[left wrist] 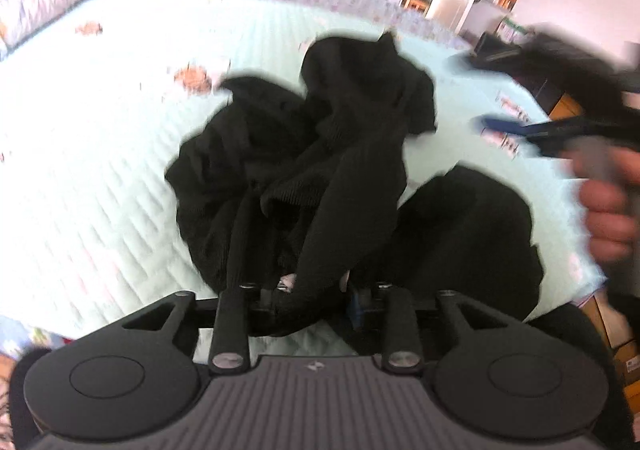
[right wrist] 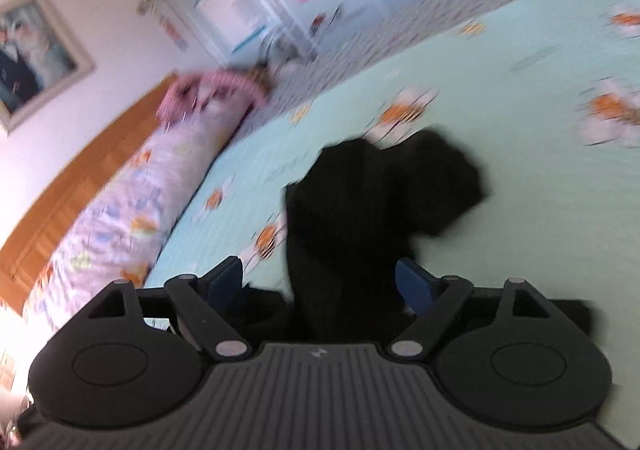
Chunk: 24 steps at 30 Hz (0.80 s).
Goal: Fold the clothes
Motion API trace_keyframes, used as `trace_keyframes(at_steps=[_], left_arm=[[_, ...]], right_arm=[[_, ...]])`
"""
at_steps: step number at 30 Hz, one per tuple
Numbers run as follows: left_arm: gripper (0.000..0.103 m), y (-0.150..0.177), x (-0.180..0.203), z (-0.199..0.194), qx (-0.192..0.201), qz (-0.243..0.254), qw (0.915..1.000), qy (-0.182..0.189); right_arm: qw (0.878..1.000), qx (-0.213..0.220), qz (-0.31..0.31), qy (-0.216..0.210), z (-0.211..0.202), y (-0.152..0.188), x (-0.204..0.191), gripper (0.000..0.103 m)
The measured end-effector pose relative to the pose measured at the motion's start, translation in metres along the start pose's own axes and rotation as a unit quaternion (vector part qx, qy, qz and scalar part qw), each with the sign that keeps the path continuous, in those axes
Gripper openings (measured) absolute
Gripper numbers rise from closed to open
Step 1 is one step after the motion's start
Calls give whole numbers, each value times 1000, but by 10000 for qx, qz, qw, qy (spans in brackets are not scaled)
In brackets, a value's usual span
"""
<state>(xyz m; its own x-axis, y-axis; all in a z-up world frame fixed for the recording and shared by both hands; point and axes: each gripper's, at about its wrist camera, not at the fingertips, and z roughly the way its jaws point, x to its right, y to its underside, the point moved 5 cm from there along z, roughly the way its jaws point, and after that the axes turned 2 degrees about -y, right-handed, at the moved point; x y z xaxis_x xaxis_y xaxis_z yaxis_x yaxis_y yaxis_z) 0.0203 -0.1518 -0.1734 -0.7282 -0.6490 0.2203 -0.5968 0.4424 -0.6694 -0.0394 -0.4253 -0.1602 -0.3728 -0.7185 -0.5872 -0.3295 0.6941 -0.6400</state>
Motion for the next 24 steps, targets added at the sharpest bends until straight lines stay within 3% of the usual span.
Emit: trace_keyframes(at_steps=[5, 7, 8, 9, 10, 12, 13, 15, 16, 20, 22, 24], left_arm=[[69, -28, 7, -23, 349, 67, 9994, -62], [72, -39, 6, -17, 342, 98, 9993, -87], [72, -44, 7, -8, 279, 100, 9995, -132], [72, -49, 9, 3, 201, 95, 9996, -168], [72, -55, 11, 15, 123, 110, 9997, -161], [72, -61, 10, 42, -45, 110, 9999, -113], [72, -62, 7, 57, -135, 27, 9999, -90], [61, -59, 0, 81, -216, -341, 9992, -64], [46, -55, -3, 88, -258, -496, 9984, -114], [33, -36, -8, 80, -181, -767, 9969, -25], [29, -27, -4, 68, -180, -711, 9973, 62], [29, -18, 4, 55, -145, -525, 9984, 140]], right_arm=[[9913, -1138, 405, 523, 98, 9, 10, 85], [9884, -1354, 371, 574, 120, 17, 13, 85], [9879, -1409, 187, 626, 128, 22, 12, 71], [9864, -1476, -57, 727, 134, 27, 11, 37], [9860, -1474, -160, 767, 134, 29, 10, 25], [9878, -1360, -141, 752, 125, 25, 8, 12], [9901, -1201, -99, 716, 115, 20, 7, 12], [9956, -716, 34, 598, 87, 2, 6, 8], [9975, -451, 91, 545, 71, -7, 6, 5], [9955, 719, 231, 578, -15, -41, 32, 3], [9917, 820, 61, 989, -40, -43, 50, 2], [9921, 686, 118, 1044, -56, -38, 61, 10]])
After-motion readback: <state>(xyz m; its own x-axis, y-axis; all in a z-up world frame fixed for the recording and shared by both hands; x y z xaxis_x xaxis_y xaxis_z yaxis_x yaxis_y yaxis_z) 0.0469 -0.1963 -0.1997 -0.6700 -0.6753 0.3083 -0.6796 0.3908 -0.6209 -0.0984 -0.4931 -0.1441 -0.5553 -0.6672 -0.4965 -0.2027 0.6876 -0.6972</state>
